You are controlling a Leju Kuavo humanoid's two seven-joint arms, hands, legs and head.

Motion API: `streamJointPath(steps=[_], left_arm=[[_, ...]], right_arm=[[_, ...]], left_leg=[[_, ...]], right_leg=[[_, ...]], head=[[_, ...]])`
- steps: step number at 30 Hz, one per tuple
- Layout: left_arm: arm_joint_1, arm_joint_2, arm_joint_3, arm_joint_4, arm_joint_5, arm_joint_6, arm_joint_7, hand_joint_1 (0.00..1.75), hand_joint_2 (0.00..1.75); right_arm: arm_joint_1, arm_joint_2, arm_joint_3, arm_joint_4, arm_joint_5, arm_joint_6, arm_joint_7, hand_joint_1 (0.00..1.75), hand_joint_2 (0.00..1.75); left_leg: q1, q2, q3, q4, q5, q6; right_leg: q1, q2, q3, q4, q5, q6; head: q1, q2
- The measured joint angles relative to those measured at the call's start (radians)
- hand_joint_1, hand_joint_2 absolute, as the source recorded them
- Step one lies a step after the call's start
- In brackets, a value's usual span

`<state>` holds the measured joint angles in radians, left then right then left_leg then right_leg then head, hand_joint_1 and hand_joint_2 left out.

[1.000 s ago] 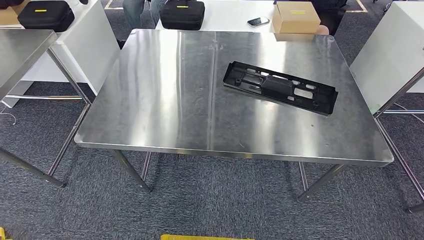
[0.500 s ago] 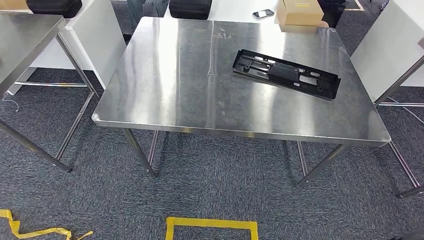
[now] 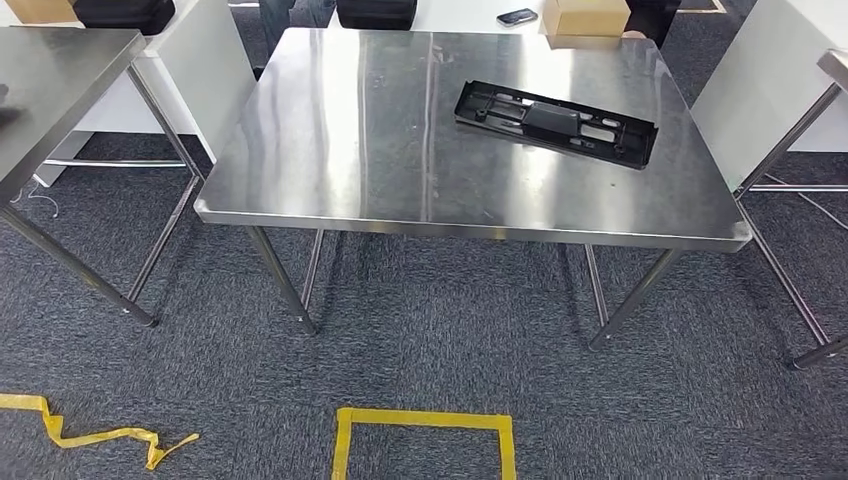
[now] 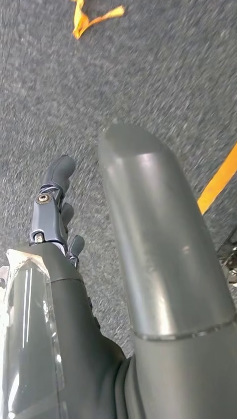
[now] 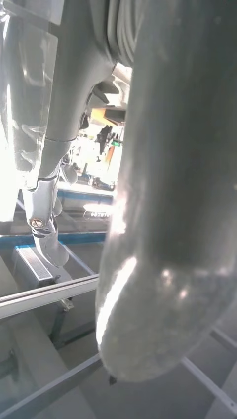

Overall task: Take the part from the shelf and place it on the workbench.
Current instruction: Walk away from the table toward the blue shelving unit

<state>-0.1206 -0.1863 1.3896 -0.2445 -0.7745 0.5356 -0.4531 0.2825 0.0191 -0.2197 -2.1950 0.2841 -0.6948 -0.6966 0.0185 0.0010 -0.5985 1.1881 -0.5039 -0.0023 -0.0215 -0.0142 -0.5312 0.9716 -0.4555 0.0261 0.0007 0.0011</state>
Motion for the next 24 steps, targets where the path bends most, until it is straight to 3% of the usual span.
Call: streamJointPath(steps=[2, 3, 6, 7, 9, 11, 12, 13, 14, 15, 16, 18, 20, 21, 22, 24], left_arm=[[0.000, 0.002, -0.003, 0.001, -0.001, 0.000, 0.000, 0.00, 0.00], [0.000, 0.002, -0.005, 0.002, -0.001, 0.000, 0.000, 0.00, 0.00], [0.001, 0.003, -0.008, 0.003, -0.001, 0.000, 0.000, 0.00, 0.00], [0.001, 0.003, -0.008, 0.004, 0.000, 0.000, 0.000, 0.00, 0.00], [0.000, 0.004, -0.008, 0.004, 0.001, 0.000, 0.000, 0.00, 0.00], [0.000, 0.004, -0.008, 0.004, 0.005, 0.001, 0.000, 0.00, 0.00], [0.000, 0.003, -0.008, 0.005, 0.007, 0.001, 0.000, 0.00, 0.00], [0.000, 0.003, -0.008, 0.005, 0.009, 0.002, -0.001, 0.00, 0.00], [0.000, 0.002, -0.008, 0.005, 0.011, 0.003, -0.002, 0.00, 0.00], [0.000, 0.002, -0.008, 0.006, 0.013, 0.004, -0.003, 0.00, 0.00], [-0.001, 0.001, -0.008, 0.006, 0.015, 0.005, -0.006, 0.00, 0.00], [-0.002, -0.001, -0.008, 0.007, 0.020, 0.007, -0.011, 0.00, 0.00], [-0.002, -0.004, -0.008, 0.007, 0.023, 0.009, -0.015, 0.00, 0.00], [-0.001, -0.004, -0.008, 0.008, 0.024, 0.010, -0.016, 0.00, 0.00], [-0.001, -0.004, -0.008, 0.008, 0.025, 0.010, -0.016, 0.00, 0.00], [-0.001, -0.004, -0.008, 0.008, 0.027, 0.012, -0.016, 0.00, 0.00]], right_arm=[[0.004, 0.001, -0.004, -0.004, 0.000, 0.000, 0.000, 0.00, 0.00], [0.004, 0.001, -0.006, -0.006, 0.000, 0.000, -0.001, 0.00, 0.00], [0.005, 0.001, -0.012, -0.008, -0.002, 0.000, -0.002, 0.00, 0.00], [0.005, 0.001, -0.013, -0.008, -0.004, 0.000, -0.002, 0.00, 0.00], [0.003, -0.004, -0.014, -0.005, -0.011, 0.000, -0.001, 0.00, 0.00], [-0.002, -0.010, -0.013, 0.001, -0.015, 0.000, 0.001, 0.00, 0.00], [-0.005, -0.014, -0.013, 0.005, -0.016, 0.000, 0.004, 0.00, 0.00], [-0.010, -0.018, -0.012, 0.010, -0.017, 0.000, 0.006, 0.00, 0.00], [-0.015, -0.023, -0.012, 0.015, -0.017, 0.000, 0.009, 0.00, 0.00], [-0.020, -0.027, -0.011, 0.019, -0.017, 0.000, 0.012, 0.00, 0.00], [-0.027, -0.031, -0.009, 0.023, -0.018, 0.000, 0.013, 0.00, 0.00], [-0.037, -0.039, -0.006, 0.030, -0.023, 0.000, 0.017, 0.00, 0.00], [-0.042, -0.046, -0.003, 0.036, -0.029, 0.000, 0.019, 0.00, 0.00], [-0.043, -0.048, -0.001, 0.039, -0.031, 0.000, 0.020, 0.00, 0.00], [-0.044, -0.049, 0.002, 0.042, -0.032, 0.000, 0.020, 0.00, 0.00], [-0.045, -0.052, 0.009, 0.046, -0.034, 0.000, 0.022, 0.00, 0.00]], left_leg=[[-0.001, -0.005, 0.087, -0.132, 0.001, 0.002], [-0.004, -0.007, 0.108, -0.172, -0.007, 0.005], [-0.010, -0.008, 0.100, -0.198, -0.002, 0.027], [-0.010, -0.005, 0.093, -0.203, 0.006, 0.038], [-0.010, 0.001, 0.075, -0.207, 0.025, 0.059], [-0.013, 0.004, 0.051, -0.206, 0.043, 0.065], [-0.015, 0.005, 0.039, -0.206, 0.053, 0.065], [-0.016, 0.006, 0.028, -0.206, 0.061, 0.064], [-0.016, 0.007, 0.019, -0.205, 0.069, 0.063], [-0.016, 0.007, 0.011, -0.205, 0.077, 0.061], [-0.018, 0.006, 0.004, -0.204, 0.084, 0.057], [-0.020, 0.006, -0.005, -0.203, 0.100, 0.046], [-0.022, 0.006, -0.010, -0.203, 0.117, 0.036], [-0.021, 0.004, -0.015, -0.200, 0.116, 0.032], [-0.020, 0.002, -0.022, -0.189, 0.099, 0.027], [-0.016, -0.003, -0.048, -0.109, 0.006, 0.017]], right_leg=[[0.002, -0.001, -0.025, 0.013, 0.011, 0.014], [0.003, -0.002, -0.033, 0.017, 0.018, 0.023], [0.004, -0.002, -0.050, 0.021, 0.030, 0.046], [0.003, 0.000, -0.061, 0.037, 0.014, 0.047], [0.001, 0.004, -0.098, 0.131, -0.057, 0.038], [0.002, 0.007, -0.135, 0.263, -0.124, 0.036], [0.002, 0.008, -0.137, 0.302, -0.135, 0.042], [0.002, 0.008, -0.121, 0.304, -0.129, 0.050], [0.002, 0.008, -0.087, 0.269, -0.111, 0.059], [0.002, 0.008, -0.035, 0.198, -0.087, 0.066], [0.003, 0.009, 0.021, 0.115, -0.074, 0.067], [0.011, 0.011, 0.093, -0.007, -0.069, 0.056], [0.016, 0.012, 0.094, -0.028, -0.069, 0.041], [0.011, 0.010, 0.084, -0.026, -0.062, 0.032], [0.006, 0.009, 0.074, -0.024, -0.055, 0.020], [-0.001, 0.005, 0.051, -0.023, -0.035, -0.005]], head=[[0.000, 0.000], [0.000, 0.000], [0.001, 0.000], [0.003, 0.000], [0.007, 0.000], [0.011, 0.000], [0.011, 0.000], [0.012, 0.000], [0.012, 0.000], [0.012, 0.000], [0.013, 0.000], [0.011, 0.000], [0.010, 0.000], [0.011, 0.000], [0.010, 0.000], [0.005, 0.000]])
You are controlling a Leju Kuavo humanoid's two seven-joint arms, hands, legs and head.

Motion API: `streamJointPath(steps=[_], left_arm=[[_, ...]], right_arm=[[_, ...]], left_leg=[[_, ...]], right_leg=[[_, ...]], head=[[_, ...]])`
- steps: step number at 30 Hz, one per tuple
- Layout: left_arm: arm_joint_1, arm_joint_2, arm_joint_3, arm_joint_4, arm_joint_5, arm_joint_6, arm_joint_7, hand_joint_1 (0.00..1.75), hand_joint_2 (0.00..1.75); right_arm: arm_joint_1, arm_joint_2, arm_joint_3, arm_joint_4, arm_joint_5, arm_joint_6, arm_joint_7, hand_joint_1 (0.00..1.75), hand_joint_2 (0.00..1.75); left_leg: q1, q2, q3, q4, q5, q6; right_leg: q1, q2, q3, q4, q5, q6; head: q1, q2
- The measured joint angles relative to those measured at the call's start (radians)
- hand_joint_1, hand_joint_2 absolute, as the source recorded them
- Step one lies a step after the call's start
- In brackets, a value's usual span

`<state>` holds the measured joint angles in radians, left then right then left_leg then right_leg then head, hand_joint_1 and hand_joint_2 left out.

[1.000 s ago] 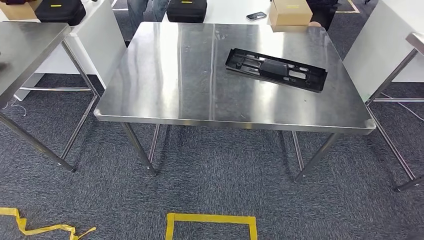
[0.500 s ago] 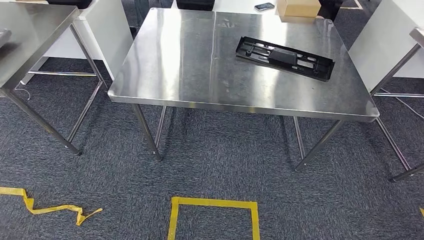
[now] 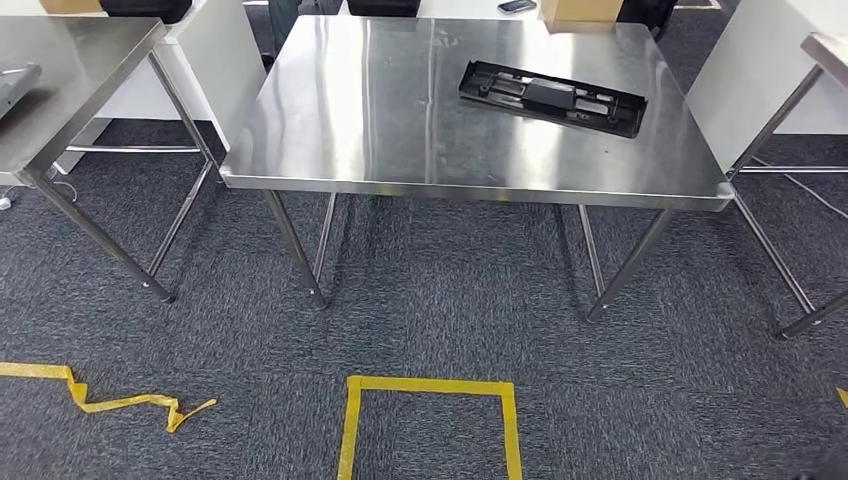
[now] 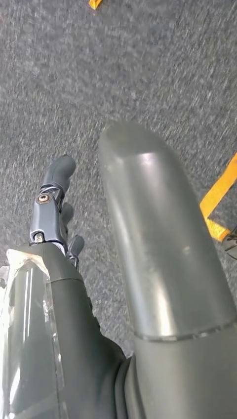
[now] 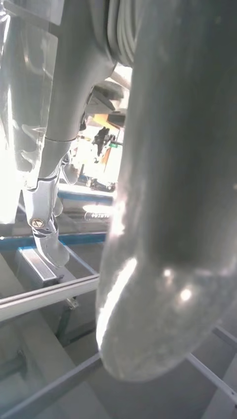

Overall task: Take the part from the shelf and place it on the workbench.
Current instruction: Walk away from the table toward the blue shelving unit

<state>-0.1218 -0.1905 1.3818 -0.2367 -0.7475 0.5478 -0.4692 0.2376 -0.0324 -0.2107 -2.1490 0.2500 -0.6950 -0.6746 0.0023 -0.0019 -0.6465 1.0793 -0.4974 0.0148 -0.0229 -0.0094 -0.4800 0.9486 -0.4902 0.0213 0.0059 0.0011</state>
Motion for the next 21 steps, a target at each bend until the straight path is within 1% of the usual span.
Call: streamJointPath(steps=[1, 2, 3, 4, 5, 6, 7, 8, 9, 10, 11, 12, 13, 14, 15, 16, 17, 18, 19, 20, 21], left_arm=[[0.000, 0.000, 0.000, 0.000, 0.001, 0.001, 0.000, 0.00, 0.00], [0.000, -0.001, 0.000, 0.001, 0.002, 0.003, 0.000, 0.00, 0.00], [0.000, -0.001, 0.000, 0.002, 0.003, 0.005, 0.000, 0.00, 0.00], [0.000, -0.001, 0.000, 0.002, 0.003, 0.007, 0.000, 0.00, 0.00], [-0.001, -0.001, 0.000, 0.002, 0.003, 0.008, 0.000, 0.00, 0.00], [-0.001, -0.001, 0.000, 0.002, 0.003, 0.009, 0.000, 0.00, 0.00], [-0.002, -0.001, 0.000, 0.003, 0.003, 0.009, 0.000, 0.00, 0.00], [-0.003, -0.001, 0.000, 0.003, 0.003, 0.009, 0.000, 0.00, 0.00], [-0.004, -0.001, 0.000, 0.003, 0.003, 0.009, -0.001, 0.00, 0.00], [-0.005, -0.001, 0.000, 0.003, 0.003, 0.009, -0.001, 0.00, 0.00], [-0.006, -0.001, 0.000, 0.003, 0.003, 0.009, -0.001, 0.00, 0.00], [-0.005, -0.001, 0.000, 0.004, 0.002, 0.009, -0.001, 0.00, 0.00], [-0.006, -0.001, 0.000, 0.004, 0.001, 0.009, -0.001, 0.00, 0.00], [-0.006, -0.001, 0.000, 0.004, -0.001, 0.009, -0.002, 0.00, 0.00], [-0.006, -0.001, 0.000, 0.005, -0.002, 0.008, -0.002, 0.00, 0.00], [-0.006, -0.001, -0.001, 0.005, -0.004, 0.008, -0.003, 0.00, 0.00], [-0.006, -0.001, -0.002, 0.005, -0.006, 0.008, -0.003, 0.00, 0.00], [-0.006, -0.001, -0.002, 0.006, -0.006, 0.007, -0.003, 0.00, 0.00], [-0.006, -0.001, -0.003, 0.007, -0.007, 0.007, -0.003, 0.00, 0.00], [-0.006, -0.001, -0.005, 0.008, -0.007, 0.007, -0.003, 0.00, 0.00], [-0.006, -0.001, -0.007, 0.008, -0.008, 0.008, -0.003, 0.00, 0.00]], right_arm=[[0.000, -0.001, 0.003, 0.002, -0.001, 0.000, 0.001, 0.00, 0.00], [0.000, -0.001, 0.005, 0.004, -0.002, 0.000, 0.003, 0.00, 0.00], [0.000, -0.001, 0.008, 0.006, -0.004, 0.000, 0.004, 0.00, 0.00], [0.000, -0.002, 0.010, 0.008, -0.005, 0.000, 0.006, 0.00, 0.00], [0.000, -0.002, 0.012, 0.010, -0.007, 0.000, 0.007, 0.00, 0.00], [0.000, -0.002, 0.013, 0.012, -0.007, 0.000, 0.007, 0.00, 0.00], [0.000, -0.002, 0.013, 0.012, -0.008, 0.000, 0.007, 0.00, 0.00], [0.000, -0.002, 0.013, 0.013, -0.008, 0.000, 0.008, 0.00, 0.00], [-0.001, -0.003, 0.014, 0.013, -0.008, 0.000, 0.008, 0.00, 0.00], [-0.002, -0.003, 0.015, 0.013, -0.008, 0.000, 0.008, 0.00, 0.00], [-0.003, -0.004, 0.017, 0.014, -0.008, 0.000, 0.008, 0.00, 0.00], [-0.003, -0.005, 0.018, 0.014, -0.008, 0.000, 0.008, 0.00, 0.00], [-0.002, -0.006, 0.019, 0.014, -0.009, 0.000, 0.008, 0.00, 0.00], [-0.001, -0.007, 0.019, 0.015, -0.010, 0.000, 0.008, 0.00, 0.00], [0.001, -0.008, 0.019, 0.015, -0.011, 0.000, 0.008, 0.00, 0.00], [0.004, -0.009, 0.019, 0.016, -0.011, 0.000, 0.008, 0.00, 0.00], [0.007, -0.009, 0.019, 0.016, -0.012, 0.000, 0.007, 0.00, 0.00], [0.012, -0.009, 0.019, 0.016, -0.012, 0.000, 0.007, 0.00, 0.00], [0.018, -0.009, 0.019, 0.016, -0.012, 0.000, 0.006, 0.00, 0.00], [0.023, -0.009, 0.019, 0.017, -0.011, 0.000, 0.004, 0.00, 0.00], [0.028, -0.009, 0.019, 0.016, -0.011, 0.000, 0.003, 0.00, 0.00]], left_leg=[[0.001, 0.000, -0.015, 0.064, -0.055, -0.005], [0.003, -0.001, -0.027, 0.132, -0.095, -0.008], [0.004, -0.001, -0.031, 0.182, -0.107, -0.011], [0.006, -0.001, -0.022, 0.205, -0.097, -0.013], [0.009, 0.000, 0.004, 0.192, -0.070, -0.014], [0.011, 0.000, 0.047, 0.143, -0.040, -0.014], [0.013, -0.001, 0.097, 0.074, -0.030, -0.014], [0.013, -0.002, 0.144, 0.004, -0.032, -0.012], [0.011, -0.004, 0.175, -0.049, -0.044, -0.010], [0.007, -0.006, 0.188, -0.077, -0.056, -0.005], [0.003, -0.006, 0.189, -0.087, -0.054, 0.003], [0.002, -0.005, 0.180, -0.090, -0.045, 0.014], [0.002, -0.002, 0.172, -0.092, -0.034, 0.024], [0.003, 0.000, 0.161, -0.096, -0.023, 0.034], [0.004, 0.003, 0.148, -0.099, -0.011, 0.042], [0.003, 0.005, 0.135, -0.099, -0.001, 0.046], [0.002, 0.006, 0.120, -0.099, 0.010, 0.049], [0.001, 0.007, 0.103, -0.099, 0.024, 0.051], [0.000, 0.009, 0.086, -0.098, 0.038, 0.050], [-0.002, 0.010, 0.068, -0.097, 0.053, 0.049], [-0.002, 0.012, 0.050, -0.096, 0.068, 0.047]], right_leg=[[0.002, -0.001, -0.012, 0.002, 0.010, -0.007], [0.003, -0.003, -0.025, 0.004, 0.021, -0.010], [0.004, -0.004, -0.039, 0.008, 0.032, -0.009], [0.004, -0.004, -0.054, 0.014, 0.041, -0.006], [0.004, -0.004, -0.072, 0.022, 0.049, -0.003], [0.003, -0.004, -0.088, 0.032, 0.055, 0.002], [0.003, -0.004, -0.102, 0.041, 0.059, 0.007], [0.004, -0.004, -0.113, 0.050, 0.064, 0.013], [0.005, -0.005, -0.121, 0.056, 0.071, 0.020], [0.006, -0.007, -0.125, 0.057, 0.079, 0.028], [0.006, -0.008, -0.128, 0.056, 0.088, 0.036], [0.007, -0.008, -0.131, 0.055, 0.096, 0.043], [0.006, -0.006, -0.137, 0.057, 0.094, 0.047], [0.007, -0.003, -0.144, 0.067, 0.081, 0.047], [0.007, 0.000, -0.155, 0.093, 0.049, 0.042], [0.007, 0.003, -0.167, 0.131, 0.006, 0.035], [0.008, 0.005, -0.177, 0.182, -0.039, 0.029], [0.008, 0.006, -0.186, 0.243, -0.079, 0.027], [0.008, 0.006, -0.188, 0.296, -0.098, 0.030], [0.008, 0.006, -0.181, 0.332, -0.096, 0.040], [0.008, 0.007, -0.161, 0.342, -0.075, 0.052]], head=[[-0.002, 0.000], [-0.004, 0.000], [-0.004, 0.000], [-0.004, 0.000], [-0.004, 0.000], [-0.004, 0.000], [-0.005, 0.000], [-0.004, 0.000], [-0.004, 0.000], [-0.004, 0.000], [-0.003, 0.000], [-0.003, 0.000], [-0.004, 0.000], [-0.003, 0.000], [-0.001, 0.000], [0.002, 0.000], [0.005, 0.000], [0.007, 0.000], [0.008, 0.000], [0.008, 0.000], [0.008, 0.000]])
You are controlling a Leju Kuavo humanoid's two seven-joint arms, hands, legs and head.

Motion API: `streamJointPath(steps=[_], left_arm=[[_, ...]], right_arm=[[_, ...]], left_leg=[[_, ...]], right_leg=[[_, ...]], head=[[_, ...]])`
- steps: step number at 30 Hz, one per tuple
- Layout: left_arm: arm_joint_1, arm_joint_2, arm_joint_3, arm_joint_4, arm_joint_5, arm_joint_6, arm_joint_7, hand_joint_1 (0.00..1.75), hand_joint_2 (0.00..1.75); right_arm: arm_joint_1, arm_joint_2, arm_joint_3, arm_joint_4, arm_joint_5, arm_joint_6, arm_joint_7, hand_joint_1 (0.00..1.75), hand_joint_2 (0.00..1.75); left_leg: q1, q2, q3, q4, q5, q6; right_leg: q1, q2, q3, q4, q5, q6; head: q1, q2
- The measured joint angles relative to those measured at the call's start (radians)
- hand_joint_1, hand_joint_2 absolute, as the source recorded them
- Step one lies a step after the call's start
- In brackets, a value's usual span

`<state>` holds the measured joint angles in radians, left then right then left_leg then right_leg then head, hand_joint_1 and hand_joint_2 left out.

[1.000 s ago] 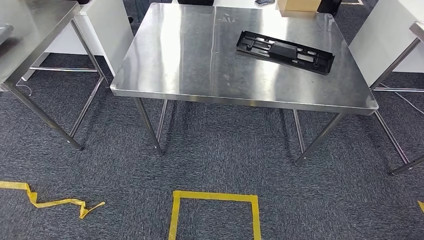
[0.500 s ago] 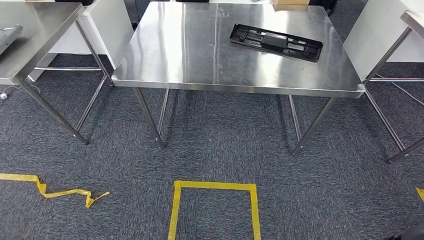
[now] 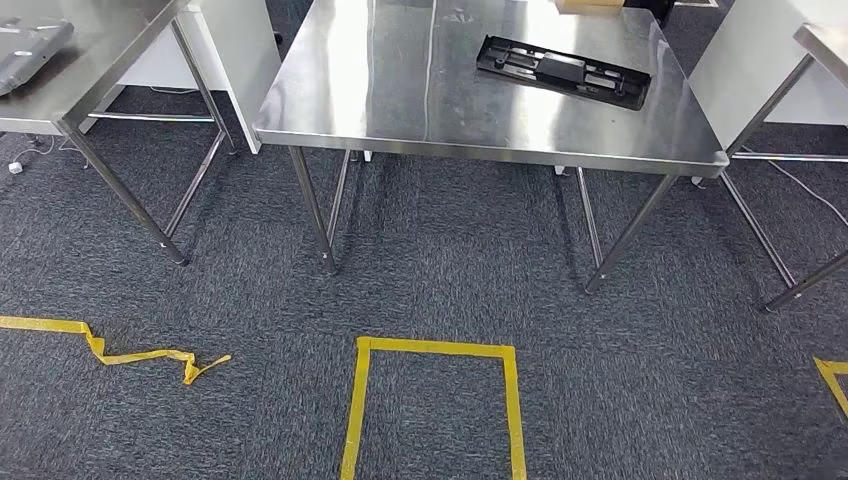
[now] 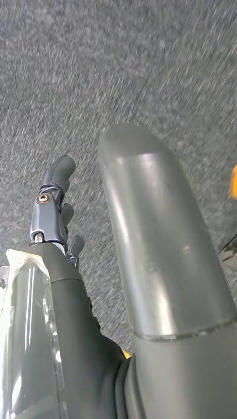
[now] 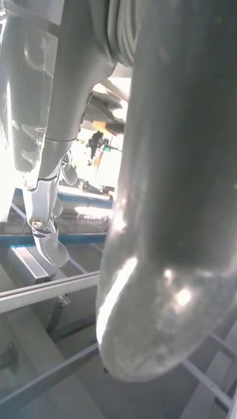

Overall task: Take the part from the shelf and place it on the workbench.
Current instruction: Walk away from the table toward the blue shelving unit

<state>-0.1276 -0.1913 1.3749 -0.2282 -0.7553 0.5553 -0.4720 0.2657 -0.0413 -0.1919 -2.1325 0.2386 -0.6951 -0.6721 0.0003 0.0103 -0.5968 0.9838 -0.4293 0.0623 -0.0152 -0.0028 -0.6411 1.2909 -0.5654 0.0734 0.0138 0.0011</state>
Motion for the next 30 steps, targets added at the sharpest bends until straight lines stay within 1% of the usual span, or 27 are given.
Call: streamJointPath(steps=[1, 2, 3, 4, 5, 6, 7, 8, 9, 10, 12, 13, 14, 15, 16, 17, 19, 20, 21, 23, 24, 25, 26, 27, 28, 29, 30], left_arm=[[0.000, 0.000, -0.002, 0.001, 0.000, 0.000, 0.000, 0.00, 0.00], [-0.001, 0.000, -0.003, 0.002, 0.000, 0.000, 0.000, 0.00, 0.00], [-0.001, 0.000, -0.004, 0.003, 0.000, 0.001, 0.000, 0.00, 0.00], [-0.002, 0.000, -0.005, 0.004, 0.000, 0.001, 0.000, 0.00, 0.00], [-0.002, 0.000, -0.005, 0.005, 0.000, 0.001, 0.000, 0.00, 0.00], [-0.002, 0.000, -0.005, 0.005, 0.000, 0.002, 0.000, 0.00, 0.00], [-0.001, 0.001, -0.005, 0.006, 0.000, 0.002, 0.001, 0.00, 0.00], [0.000, 0.002, -0.006, 0.006, 0.000, 0.003, 0.001, 0.00, 0.00], [0.001, 0.003, -0.006, 0.007, 0.000, 0.003, 0.002, 0.00, 0.00], [0.003, 0.004, -0.006, 0.008, 0.001, 0.004, 0.002, 0.00, 0.00], [0.003, 0.004, -0.006, 0.009, 0.003, 0.003, 0.001, 0.00, 0.00], [0.003, 0.005, -0.006, 0.010, 0.003, 0.003, 0.001, 0.00, 0.00], [0.003, 0.005, -0.006, 0.011, 0.003, 0.002, 0.000, 0.00, 0.00], [0.003, 0.005, -0.006, 0.012, 0.003, 0.002, -0.001, 0.00, 0.00], [0.003, 0.005, -0.006, 0.013, 0.003, 0.002, -0.002, 0.00, 0.00], [0.002, 0.005, -0.006, 0.013, 0.003, 0.001, -0.003, 0.00, 0.00], [-0.001, 0.005, -0.007, 0.014, 0.003, 0.001, -0.006, 0.00, 0.00], [-0.003, 0.006, -0.007, 0.014, 0.003, 0.002, -0.007, 0.00, 0.00], [-0.004, 0.006, -0.007, 0.014, 0.003, 0.002, -0.008, 0.00, 0.00], [-0.004, 0.006, -0.007, 0.016, 0.004, 0.003, -0.010, 0.00, 0.00], [-0.005, 0.006, -0.007, 0.018, 0.005, 0.003, -0.010, 0.00, 0.00], [-0.005, 0.006, -0.007, 0.019, 0.005, 0.004, -0.010, 0.00, 0.00], [-0.005, 0.006, -0.007, 0.020, 0.006, 0.004, -0.010, 0.00, 0.00], [-0.006, 0.007, -0.007, 0.021, 0.006, 0.004, -0.010, 0.00, 0.00], [-0.006, 0.007, -0.007, 0.021, 0.005, 0.004, -0.010, 0.00, 0.00], [-0.006, 0.006, -0.007, 0.022, 0.005, 0.004, -0.010, 0.00, 0.00], [-0.006, 0.006, -0.008, 0.023, 0.004, 0.004, -0.010, 0.00, 0.00]], right_arm=[[0.003, 0.000, 0.000, 0.000, -0.001, 0.000, -0.002, 0.00, 0.00], [0.006, 0.000, 0.000, 0.000, -0.003, 0.000, -0.003, 0.00, 0.00], [0.007, -0.001, 0.000, 0.000, -0.007, 0.000, -0.004, 0.00, 0.00], [0.008, -0.003, 0.000, 0.000, -0.012, 0.000, -0.005, 0.00, 0.00], [0.010, -0.006, 0.000, 0.000, -0.019, 0.000, -0.006, 0.00, 0.00], [0.013, -0.011, 0.000, 0.000, -0.025, 0.000, -0.007, 0.00, 0.00], [0.017, -0.015, 0.000, 0.000, -0.032, 0.000, -0.008, 0.00, 0.00], [0.021, -0.018, 0.000, 0.001, -0.037, 0.000, -0.009, 0.00, 0.00], [0.023, -0.021, 0.000, 0.002, -0.041, 0.000, -0.009, 0.00, 0.00], [0.025, -0.023, 0.000, 0.003, -0.045, 0.000, -0.010, 0.00, 0.00], [0.026, -0.027, 0.000, 0.004, -0.050, 0.000, -0.012, 0.00, 0.00], [0.026, -0.028, 0.000, 0.005, -0.052, 0.000, -0.014, 0.00, 0.00], [0.026, -0.028, 0.000, 0.006, -0.053, 0.000, -0.015, 0.00, 0.00], [0.027, -0.029, 0.000, 0.006, -0.053, 0.000, -0.016, 0.00, 0.00], [0.027, -0.029, 0.000, 0.006, -0.052, 0.000, -0.017, 0.00, 0.00], [0.027, -0.029, 0.000, 0.006, -0.049, 0.000, -0.017, 0.00, 0.00], [0.026, -0.028, 0.001, 0.006, -0.040, 0.000, -0.016, 0.00, 0.00], [0.025, -0.028, 0.001, 0.006, -0.035, 0.000, -0.015, 0.00, 0.00], [0.023, -0.027, 0.002, 0.006, -0.031, 0.000, -0.013, 0.00, 0.00], [0.021, -0.027, 0.004, 0.006, -0.025, 0.000, -0.009, 0.00, 0.00], [0.021, -0.026, 0.004, 0.006, -0.024, 0.000, -0.007, 0.00, 0.00], [0.020, -0.027, 0.005, 0.007, -0.022, 0.000, -0.006, 0.00, 0.00], [0.020, -0.027, 0.006, 0.008, -0.022, 0.000, -0.005, 0.00, 0.00], [0.018, -0.027, 0.007, 0.009, -0.021, 0.000, -0.004, 0.00, 0.00], [0.017, -0.027, 0.007, 0.011, -0.021, 0.000, -0.004, 0.00, 0.00], [0.015, -0.027, 0.008, 0.012, -0.021, 0.000, -0.003, 0.00, 0.00], [0.013, -0.027, 0.009, 0.014, -0.021, 0.000, -0.003, 0.00, 0.00]], left_leg=[[0.000, 0.001, -0.018, 0.001, 0.015, -0.003], [0.000, 0.002, -0.034, 0.003, 0.030, -0.006], [-0.002, 0.003, -0.046, 0.004, 0.043, -0.011], [-0.003, 0.003, -0.054, 0.004, 0.056, -0.015], [-0.005, 0.003, -0.056, 0.003, 0.068, -0.020], [-0.005, 0.003, -0.057, 0.000, 0.080, -0.025], [-0.005, 0.002, -0.058, -0.003, 0.091, -0.030], [-0.003, -0.002, -0.062, 0.001, 0.084, -0.036], [-0.001, -0.005, -0.069, 0.019, 0.056, -0.042], [0.000, -0.009, -0.078, 0.055, 0.006, -0.048], [0.003, -0.011, -0.100, 0.178, -0.112, -0.056], [0.003, -0.012, -0.106, 0.243, -0.143, -0.058], [0.003, -0.012, -0.105, 0.290, -0.147, -0.059], [0.004, -0.011, -0.090, 0.307, -0.126, -0.059], [0.004, -0.011, -0.060, 0.291, -0.097, -0.057], [0.005, -0.012, -0.015, 0.243, -0.075, -0.054], [0.003, -0.013, 0.086, 0.106, -0.085, -0.046], [0.001, -0.014, 0.116, 0.055, -0.102, -0.041], [-0.002, -0.015, 0.127, 0.026, -0.114, -0.036], [-0.004, -0.012, 0.107, 0.014, -0.101, -0.021], [-0.003, -0.010, 0.092, 0.011, -0.087, -0.012], [-0.001, -0.007, 0.075, 0.008, -0.071, -0.004], [0.000, -0.005, 0.059, 0.006, -0.056, 0.001], [0.000, -0.004, 0.041, 0.006, -0.042, 0.004], [0.000, -0.002, 0.025, 0.007, -0.027, 0.003], [0.000, 0.000, 0.007, 0.007, -0.012, 0.002], [0.000, 0.001, -0.010, 0.008, 0.003, -0.001]], right_leg=[[0.000, 0.000, 0.037, -0.027, 0.029, 0.011], [0.000, 0.000, 0.092, -0.089, 0.046, 0.015], [0.003, 0.001, 0.160, -0.179, 0.044, 0.011], [0.007, 0.001, 0.220, -0.269, 0.026, -0.001], [0.011, 0.002, 0.260, -0.335, 0.006, -0.013], [0.016, 0.002, 0.278, -0.370, -0.007, -0.023], [0.015, 0.002, 0.272, -0.376, -0.006, -0.032], [0.011, 0.000, 0.262, -0.370, 0.003, -0.040], [0.007, -0.002, 0.251, -0.367, 0.013, -0.051], [0.003, -0.005, 0.238, -0.366, 0.025, -0.061], [0.005, -0.007, 0.208, -0.361, 0.051, -0.073], [0.007, -0.008, 0.191, -0.356, 0.063, -0.074], [0.009, -0.008, 0.172, -0.349, 0.074, -0.073], [0.009, -0.009, 0.151, -0.338, 0.083, -0.070], [0.009, -0.009, 0.130, -0.326, 0.091, -0.067], [0.009, -0.009, 0.110, -0.312, 0.097, -0.063], [0.012, -0.010, 0.077, -0.288, 0.107, -0.053], [0.013, -0.012, 0.067, -0.281, 0.114, -0.047], [0.014, -0.013, 0.058, -0.278, 0.123, -0.041], [0.014, -0.014, 0.042, -0.275, 0.136, -0.030], [0.014, -0.012, 0.031, -0.262, 0.122, -0.030], [0.014, -0.010, 0.016, -0.236, 0.092, -0.033], [0.012, -0.007, 0.002, -0.193, 0.047, -0.039], [0.011, -0.005, -0.010, -0.139, 0.001, -0.043], [0.009, -0.005, -0.016, -0.083, -0.032, -0.041], [0.006, -0.004, -0.014, -0.037, -0.045, -0.033], [0.003, -0.004, -0.002, -0.013, -0.037, -0.019]], head=[[0.000, 0.000], [0.000, 0.000], [0.000, 0.000], [-0.001, 0.000], [-0.002, 0.000], [-0.003, 0.000], [-0.004, 0.000], [-0.004, 0.000], [-0.005, 0.000], [-0.008, 0.000], [-0.010, 0.000], [-0.011, 0.000], [-0.011, 0.000], [-0.011, 0.000], [-0.012, 0.000], [-0.012, 0.000], [-0.011, 0.000], [-0.011, 0.000], [-0.010, 0.000], [-0.011, 0.000], [-0.011, 0.000], [-0.010, 0.000], [-0.008, 0.000], [-0.005, 0.000], [-0.003, 0.000], [-0.003, 0.000], [-0.003, 0.000]])
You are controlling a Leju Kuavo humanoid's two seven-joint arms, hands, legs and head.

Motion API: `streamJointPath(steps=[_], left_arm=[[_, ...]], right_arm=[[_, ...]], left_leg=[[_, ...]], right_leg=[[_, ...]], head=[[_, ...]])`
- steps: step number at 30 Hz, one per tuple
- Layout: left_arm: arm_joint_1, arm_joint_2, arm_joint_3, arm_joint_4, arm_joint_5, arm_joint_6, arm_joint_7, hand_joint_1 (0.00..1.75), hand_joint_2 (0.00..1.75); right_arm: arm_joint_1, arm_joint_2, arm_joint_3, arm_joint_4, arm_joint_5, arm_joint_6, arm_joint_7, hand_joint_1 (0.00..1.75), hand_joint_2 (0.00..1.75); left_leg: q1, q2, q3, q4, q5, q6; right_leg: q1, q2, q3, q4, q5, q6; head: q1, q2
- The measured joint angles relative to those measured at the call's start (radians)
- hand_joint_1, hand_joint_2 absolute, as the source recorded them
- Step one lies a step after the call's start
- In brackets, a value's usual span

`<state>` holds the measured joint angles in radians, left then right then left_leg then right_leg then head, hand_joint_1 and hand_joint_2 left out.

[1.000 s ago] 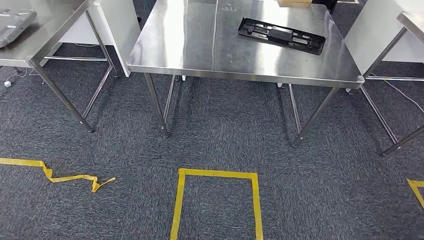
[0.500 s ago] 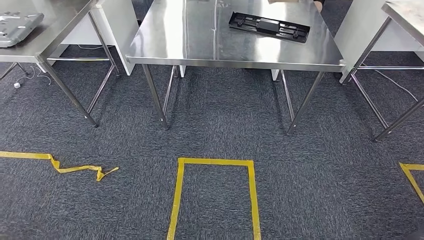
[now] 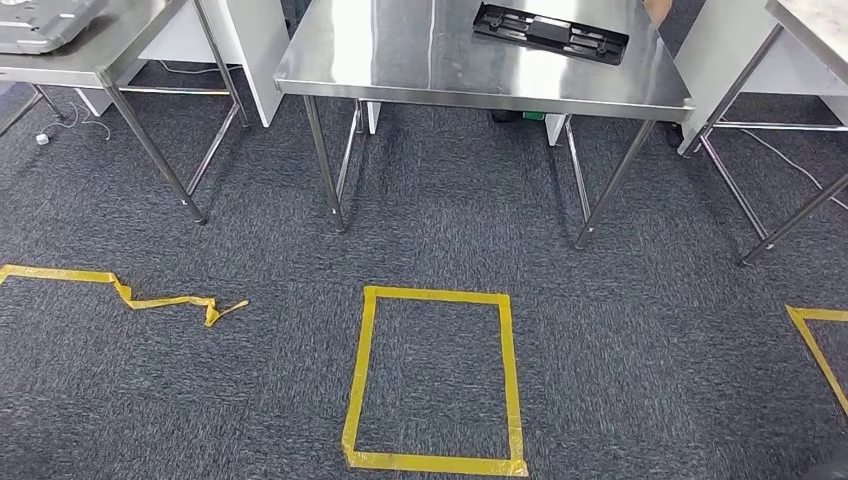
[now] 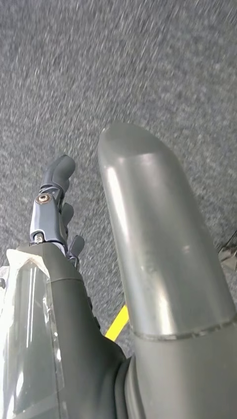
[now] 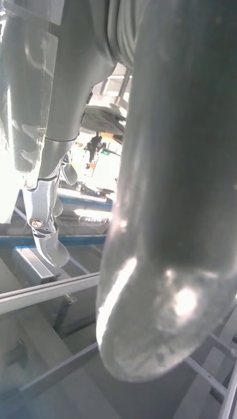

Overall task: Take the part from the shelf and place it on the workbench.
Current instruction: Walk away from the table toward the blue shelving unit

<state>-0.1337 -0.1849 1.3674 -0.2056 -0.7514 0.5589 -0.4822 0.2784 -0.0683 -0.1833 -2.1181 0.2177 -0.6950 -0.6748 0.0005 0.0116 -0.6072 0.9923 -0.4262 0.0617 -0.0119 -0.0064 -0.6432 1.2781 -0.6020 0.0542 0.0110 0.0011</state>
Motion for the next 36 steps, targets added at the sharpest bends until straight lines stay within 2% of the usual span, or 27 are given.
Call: streamJointPath(steps=[1, 2, 3, 5, 6, 7, 9, 10, 11, 13, 14, 15, 16, 17, 18, 19, 21, 22, 23, 25, 27, 29, 30, 31, 32, 34, 36], left_arm=[[0.000, 0.000, 0.000, 0.000, -0.001, 0.000, 0.000, 0.00, 0.00], [-0.001, 0.000, 0.000, 0.001, -0.001, 0.000, 0.000, 0.00, 0.00], [-0.002, 0.000, -0.001, 0.002, -0.002, 0.000, 0.000, 0.00, 0.00], [-0.004, 0.000, -0.002, 0.003, -0.003, 0.000, 0.000, 0.00, 0.00], [-0.004, 0.000, -0.002, 0.003, -0.004, 0.000, -0.001, 0.00, 0.00], [-0.004, 0.000, -0.002, 0.004, -0.004, 0.000, -0.001, 0.00, 0.00], [-0.003, 0.001, -0.002, 0.004, -0.004, 0.001, -0.001, 0.00, 0.00], [-0.002, 0.002, -0.002, 0.005, -0.004, 0.001, -0.001, 0.00, 0.00], [-0.001, 0.002, -0.002, 0.005, -0.004, 0.001, -0.001, 0.00, 0.00], [-0.002, 0.002, -0.002, 0.005, -0.004, 0.001, -0.001, 0.00, 0.00], [-0.002, 0.002, -0.002, 0.005, -0.004, 0.001, -0.001, 0.00, 0.00], [-0.002, 0.002, -0.003, 0.005, -0.004, 0.001, -0.001, 0.00, 0.00], [-0.002, 0.002, -0.003, 0.005, -0.004, 0.001, -0.002, 0.00, 0.00], [-0.002, 0.003, -0.003, 0.005, -0.004, 0.001, -0.003, 0.00, 0.00], [-0.002, 0.003, -0.003, 0.005, -0.005, 0.001, -0.006, 0.00, 0.00], [-0.003, 0.003, -0.004, 0.005, -0.005, 0.000, -0.009, 0.00, 0.00], [-0.005, 0.003, -0.006, 0.005, -0.007, 0.000, -0.015, 0.00, 0.00], [-0.005, 0.003, -0.008, 0.005, -0.009, -0.001, -0.017, 0.00, 0.00], [-0.006, 0.003, -0.011, 0.005, -0.011, -0.002, -0.018, 0.00, 0.00], [-0.005, 0.003, -0.016, 0.006, -0.013, -0.003, -0.019, 0.00, 0.00], [-0.004, 0.004, -0.019, 0.006, -0.013, -0.003, -0.019, 0.00, 0.00], [-0.002, 0.005, -0.020, 0.007, -0.013, -0.004, -0.019, 0.00, 0.00], [-0.001, 0.005, -0.021, 0.007, -0.013, -0.004, -0.019, 0.00, 0.00], [0.000, 0.005, -0.021, 0.007, -0.013, -0.005, -0.019, 0.00, 0.00], [0.000, 0.005, -0.021, 0.007, -0.014, -0.005, -0.019, 0.00, 0.00], [0.001, 0.006, -0.022, 0.008, -0.014, -0.006, -0.019, 0.00, 0.00], [0.001, 0.006, -0.024, 0.009, -0.015, -0.006, -0.019, 0.00, 0.00]], right_arm=[[-0.002, 0.000, 0.000, 0.001, 0.000, 0.000, 0.000, 0.00, 0.00], [-0.005, 0.000, 0.000, 0.002, 0.000, 0.000, 0.000, 0.00, 0.00], [-0.007, 0.000, 0.001, 0.002, 0.000, 0.000, 0.000, 0.00, 0.00], [-0.012, 0.000, 0.001, 0.003, 0.001, 0.000, 0.001, 0.00, 0.00], [-0.014, 0.000, 0.002, 0.004, 0.001, 0.000, 0.001, 0.00, 0.00], [-0.015, 0.000, 0.002, 0.005, 0.001, 0.000, 0.001, 0.00, 0.00], [-0.015, 0.000, 0.002, 0.007, 0.001, 0.000, 0.002, 0.00, 0.00], [-0.015, 0.000, 0.002, 0.007, 0.000, 0.000, 0.002, 0.00, 0.00], [-0.015, 0.001, 0.002, 0.007, 0.000, 0.000, 0.002, 0.00, 0.00], [-0.015, 0.001, 0.002, 0.008, 0.000, 0.000, 0.002, 0.00, 0.00], [-0.015, 0.001, 0.002, 0.008, 0.000, 0.000, 0.002, 0.00, 0.00], [-0.015, 0.001, 0.002, 0.008, 0.000, 0.000, 0.002, 0.00, 0.00], [-0.015, 0.001, 0.002, 0.008, 0.000, 0.000, 0.002, 0.00, 0.00], [-0.015, 0.001, 0.002, 0.009, -0.001, 0.000, 0.002, 0.00, 0.00], [-0.015, 0.001, 0.002, 0.009, -0.005, 0.000, 0.002, 0.00, 0.00], [-0.014, 0.001, 0.002, 0.010, -0.012, 0.000, 0.003, 0.00, 0.00], [-0.014, -0.001, 0.002, 0.010, -0.033, 0.000, 0.008, 0.00, 0.00], [-0.014, -0.003, 0.002, 0.011, -0.047, 0.000, 0.010, 0.00, 0.00], [-0.014, -0.007, 0.003, 0.011, -0.061, 0.000, 0.013, 0.00, 0.00], [-0.011, -0.017, 0.004, 0.011, -0.095, 0.000, 0.016, 0.00, 0.00], [-0.006, -0.030, 0.005, 0.012, -0.128, 0.000, 0.017, 0.00, 0.00], [-0.002, -0.042, 0.008, 0.014, -0.152, 0.000, 0.018, 0.00, 0.00], [0.000, -0.046, 0.010, 0.016, -0.162, 0.000, 0.018, 0.00, 0.00], [0.002, -0.051, 0.012, 0.018, -0.170, 0.000, 0.018, 0.00, 0.00], [0.003, -0.056, 0.014, 0.021, -0.178, 0.000, 0.019, 0.00, 0.00], [0.003, -0.065, 0.017, 0.023, -0.186, 0.000, 0.019, 0.00, 0.00], [0.002, -0.073, 0.019, 0.024, -0.190, 0.000, 0.019, 0.00, 0.00]], left_leg=[[0.001, 0.001, -0.018, 0.001, 0.015, -0.003], [0.002, 0.002, -0.036, 0.003, 0.030, -0.007], [0.002, 0.002, -0.052, 0.005, 0.044, -0.013], [0.001, 0.001, -0.071, 0.008, 0.071, -0.025], [0.000, 0.000, -0.074, 0.005, 0.083, -0.032], [0.001, 0.000, -0.074, 0.000, 0.097, -0.039], [0.006, -0.002, -0.079, -0.004, 0.104, -0.051], [0.008, -0.003, -0.088, 0.015, 0.071, -0.057], [0.010, -0.006, -0.098, 0.055, 0.018, -0.061], [0.011, -0.009, -0.119, 0.185, -0.110, -0.068], [0.011, -0.010, -0.124, 0.251, -0.145, -0.071], [0.011, -0.010, -0.121, 0.301, -0.152, -0.073], [0.012, -0.010, -0.108, 0.327, -0.132, -0.074], [0.013, -0.010, -0.082, 0.322, -0.095, -0.074], [0.015, -0.010, -0.040, 0.284, -0.063, -0.073], [0.015, -0.010, 0.020, 0.217, -0.052, -0.071], [0.014, -0.012, 0.130, 0.064, -0.095, -0.062], [0.010, -0.013, 0.160, 0.013, -0.120, -0.056], [0.008, -0.013, 0.166, -0.011, -0.131, -0.047], [0.007, -0.006, 0.157, -0.019, -0.123, -0.025], [0.008, 0.007, 0.145, -0.022, -0.107, -0.007], [0.005, 0.019, 0.131, -0.021, -0.096, -0.001], [0.003, 0.027, 0.126, -0.021, -0.093, -0.001], [0.002, 0.035, 0.122, -0.020, -0.090, -0.002], [0.002, 0.044, 0.121, -0.020, -0.088, -0.003], [0.000, 0.061, 0.123, -0.019, -0.086, -0.007], [-0.007, 0.075, 0.123, -0.016, -0.086, -0.014]], right_leg=[[-0.004, 0.000, 0.025, -0.006, 0.024, 0.016], [-0.008, 0.001, 0.068, -0.048, 0.051, 0.030], [-0.011, 0.001, 0.126, -0.120, 0.061, 0.035], [-0.008, 0.004, 0.229, -0.277, 0.040, 0.024], [-0.003, 0.004, 0.251, -0.319, 0.025, 0.013], [0.002, 0.005, 0.253, -0.334, 0.022, 0.002], [-0.005, 0.002, 0.230, -0.326, 0.041, -0.018], [-0.009, 0.000, 0.217, -0.325, 0.055, -0.029], [-0.012, -0.002, 0.202, -0.326, 0.070, -0.038], [-0.009, -0.003, 0.168, -0.324, 0.099, -0.049], [-0.008, -0.004, 0.153, -0.323, 0.112, -0.049], [-0.007, -0.005, 0.138, -0.321, 0.123, -0.048], [-0.006, -0.005, 0.121, -0.318, 0.134, -0.045], [-0.006, -0.005, 0.105, -0.314, 0.144, -0.042], [-0.006, -0.005, 0.089, -0.309, 0.152, -0.038], [-0.005, -0.004, 0.076, -0.302, 0.158, -0.034], [0.000, -0.005, 0.061, -0.286, 0.168, -0.024], [0.002, -0.006, 0.056, -0.282, 0.173, -0.016], [0.003, -0.007, 0.052, -0.280, 0.179, -0.008], [0.001, -0.006, 0.035, -0.267, 0.177, 0.004], [-0.003, -0.002, -0.004, -0.182, 0.129, 0.000], [-0.004, 0.001, -0.055, -0.046, 0.064, -0.004], [-0.004, 0.002, -0.066, -0.001, 0.046, 0.000], [-0.005, 0.001, -0.057, 0.006, 0.043, 0.006], [-0.005, 0.000, -0.027, -0.030, 0.055, 0.014], [-0.004, -0.024, 0.069, -0.180, 0.094, 0.026], [0.004, -0.046, 0.127, -0.282, 0.117, 0.017]], head=[[0.000, 0.000], [0.000, 0.000], [0.001, 0.000], [-0.001, 0.000], [-0.003, 0.000], [-0.005, 0.000], [-0.006, 0.000], [-0.007, 0.000], [-0.009, 0.000], [-0.011, 0.000], [-0.011, 0.000], [-0.011, 0.000], [-0.011, 0.000], [-0.011, 0.000], [-0.012, 0.000], [-0.012, 0.000], [-0.011, 0.000], [-0.010, 0.000], [-0.010, 0.000], [-0.009, 0.000], [-0.003, 0.000], [0.002, 0.000], [0.002, 0.000], [0.002, 0.000], [0.002, 0.000], [0.004, 0.000], [0.003, 0.000]])
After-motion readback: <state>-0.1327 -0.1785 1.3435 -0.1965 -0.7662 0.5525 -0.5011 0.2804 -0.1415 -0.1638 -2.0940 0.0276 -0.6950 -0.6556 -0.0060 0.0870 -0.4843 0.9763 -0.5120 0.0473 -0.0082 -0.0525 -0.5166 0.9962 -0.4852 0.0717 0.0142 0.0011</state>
